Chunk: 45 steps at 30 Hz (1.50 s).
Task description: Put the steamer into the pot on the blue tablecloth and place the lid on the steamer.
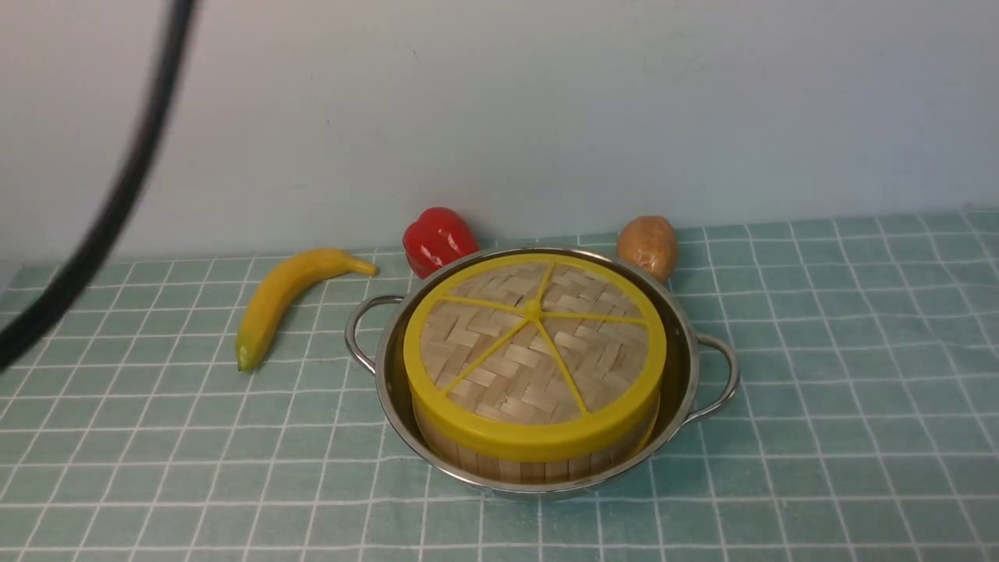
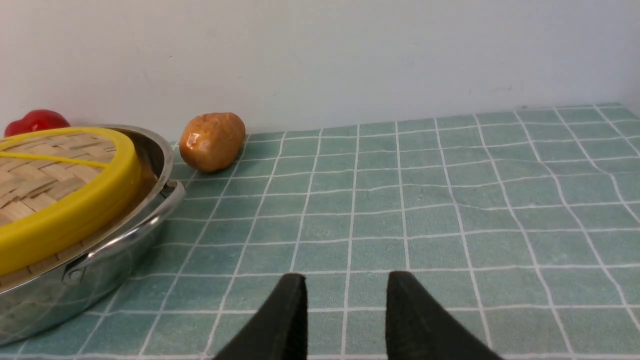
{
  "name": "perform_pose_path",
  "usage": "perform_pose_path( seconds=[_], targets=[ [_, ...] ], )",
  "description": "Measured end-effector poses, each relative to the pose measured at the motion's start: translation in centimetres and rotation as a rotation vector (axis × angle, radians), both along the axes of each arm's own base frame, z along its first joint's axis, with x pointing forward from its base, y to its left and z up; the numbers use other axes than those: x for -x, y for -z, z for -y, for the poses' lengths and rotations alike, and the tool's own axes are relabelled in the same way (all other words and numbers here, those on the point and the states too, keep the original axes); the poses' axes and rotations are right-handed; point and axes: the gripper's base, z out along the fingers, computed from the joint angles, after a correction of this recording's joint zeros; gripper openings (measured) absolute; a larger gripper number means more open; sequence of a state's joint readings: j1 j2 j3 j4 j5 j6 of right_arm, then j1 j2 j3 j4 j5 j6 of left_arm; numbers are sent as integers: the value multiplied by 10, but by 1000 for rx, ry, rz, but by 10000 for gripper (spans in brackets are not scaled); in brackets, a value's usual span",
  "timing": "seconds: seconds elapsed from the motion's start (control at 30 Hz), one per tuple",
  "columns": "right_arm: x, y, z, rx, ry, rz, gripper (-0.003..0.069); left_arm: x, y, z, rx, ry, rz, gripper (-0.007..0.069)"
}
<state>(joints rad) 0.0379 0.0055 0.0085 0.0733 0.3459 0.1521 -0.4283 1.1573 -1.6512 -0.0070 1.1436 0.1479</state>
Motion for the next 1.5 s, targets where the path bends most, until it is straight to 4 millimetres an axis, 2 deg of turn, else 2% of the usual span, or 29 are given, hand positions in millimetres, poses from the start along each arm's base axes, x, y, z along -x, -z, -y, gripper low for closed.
perform_pose_path(
  seconds=[0.1,0.13,0.17,0.2,0.23,0.27,0.37,0.5,0.53,0.57,0.67,0.7,0.8,0.97,1.5],
  targets=[
    [0,0,0,1,0,0,243,17,20,-19,15,-45,36,20],
    [0,0,0,2,0,0,243,29,43,-34,30,-95,93,22],
    [0,0,0,2,0,0,243,33,52,-37,29,-108,87,22],
    [0,0,0,1,0,0,243,43,83,-50,44,-169,119,22],
    [0,0,0,1,0,0,243,46,106,-56,49,-212,120,22],
    [0,0,0,1,0,0,243,52,116,-60,61,-241,151,22],
    [0,0,0,1,0,0,243,70,173,-76,75,-377,190,22],
    [0,0,0,1,0,0,243,95,238,-84,98,-479,266,33],
    [0,0,0,1,0,0,243,98,242,-84,102,-483,284,34],
    [0,0,0,1,0,0,243,104,257,-84,105,-490,308,37],
    [0,0,0,1,0,0,243,114,283,-84,101,-492,330,43],
    [0,0,0,1,0,0,243,115,285,-84,100,-491,332,43],
    [0,0,0,1,0,0,243,124,305,-83,80,-484,337,43],
    [0,0,0,1,0,3,243,126,325,-83,59,-478,256,52],
    [0,0,0,5,0,3,243,126,329,-83,44,-477,250,75]
  ],
)
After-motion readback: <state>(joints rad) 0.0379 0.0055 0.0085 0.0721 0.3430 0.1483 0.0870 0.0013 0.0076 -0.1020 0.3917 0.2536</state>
